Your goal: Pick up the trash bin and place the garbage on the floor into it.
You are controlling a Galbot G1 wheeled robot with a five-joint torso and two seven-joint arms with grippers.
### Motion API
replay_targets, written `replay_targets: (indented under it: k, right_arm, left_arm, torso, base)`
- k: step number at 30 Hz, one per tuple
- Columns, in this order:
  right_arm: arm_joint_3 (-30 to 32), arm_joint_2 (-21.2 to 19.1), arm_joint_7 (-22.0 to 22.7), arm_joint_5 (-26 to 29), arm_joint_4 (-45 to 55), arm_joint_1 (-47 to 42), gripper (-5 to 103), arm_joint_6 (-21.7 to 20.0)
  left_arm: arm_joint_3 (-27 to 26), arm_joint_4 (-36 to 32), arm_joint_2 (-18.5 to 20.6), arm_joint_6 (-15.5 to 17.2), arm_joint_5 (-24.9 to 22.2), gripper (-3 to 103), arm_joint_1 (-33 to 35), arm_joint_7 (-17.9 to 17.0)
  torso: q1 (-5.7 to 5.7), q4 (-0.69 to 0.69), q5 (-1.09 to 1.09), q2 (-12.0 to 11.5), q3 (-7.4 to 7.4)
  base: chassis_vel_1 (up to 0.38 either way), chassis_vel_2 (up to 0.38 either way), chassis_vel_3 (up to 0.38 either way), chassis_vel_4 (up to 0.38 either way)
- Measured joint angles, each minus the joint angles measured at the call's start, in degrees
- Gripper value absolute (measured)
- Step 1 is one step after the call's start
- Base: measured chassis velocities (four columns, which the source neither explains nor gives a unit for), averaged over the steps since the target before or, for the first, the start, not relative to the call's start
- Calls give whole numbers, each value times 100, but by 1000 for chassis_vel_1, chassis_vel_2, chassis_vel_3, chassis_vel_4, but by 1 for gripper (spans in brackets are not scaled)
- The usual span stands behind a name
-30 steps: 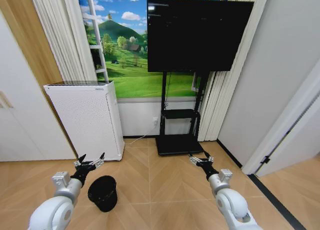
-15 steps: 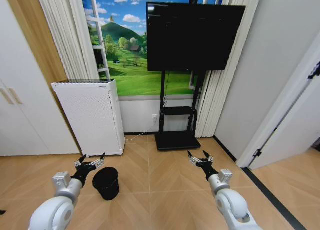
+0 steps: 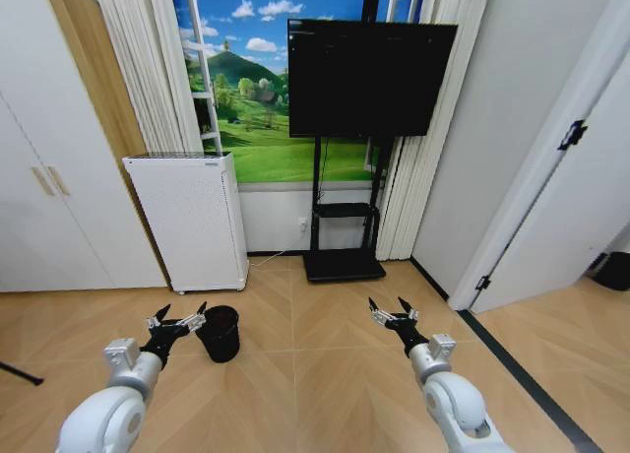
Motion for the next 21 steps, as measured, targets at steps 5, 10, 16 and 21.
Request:
replay_targets:
  k: [5,10,16,21]
  right_arm:
    - [-1,14,-7,-21,-7,-24,100,0]
    - [6,12,-16,-31,-17,-42,100,14]
    - [31,4,-22,-31,-52,-49,100,35]
    - [29,15,-24,-34,-85,-41,100,48]
  left_arm:
    - [11,6,-19,-14,3,100,1,11]
    - [28,0,-32,-17,21,100,12,10]
    - [57,-11,-36,-21,30,100,11,-2]
    - [60,-3,-35,-22,30,100,5,-7]
  torso:
    - [0,-3,2,-1,-1]
    - [-1,0,4,-1,-1]
    - [-1,-2,0,-2,-1]
    - [-1,-3,2,-3,-2]
  base:
    - [231,-217,-246,221]
    - [220,-218,-224,221]
    - [232,-231,-222,221]
    - [229,-227,-217,225]
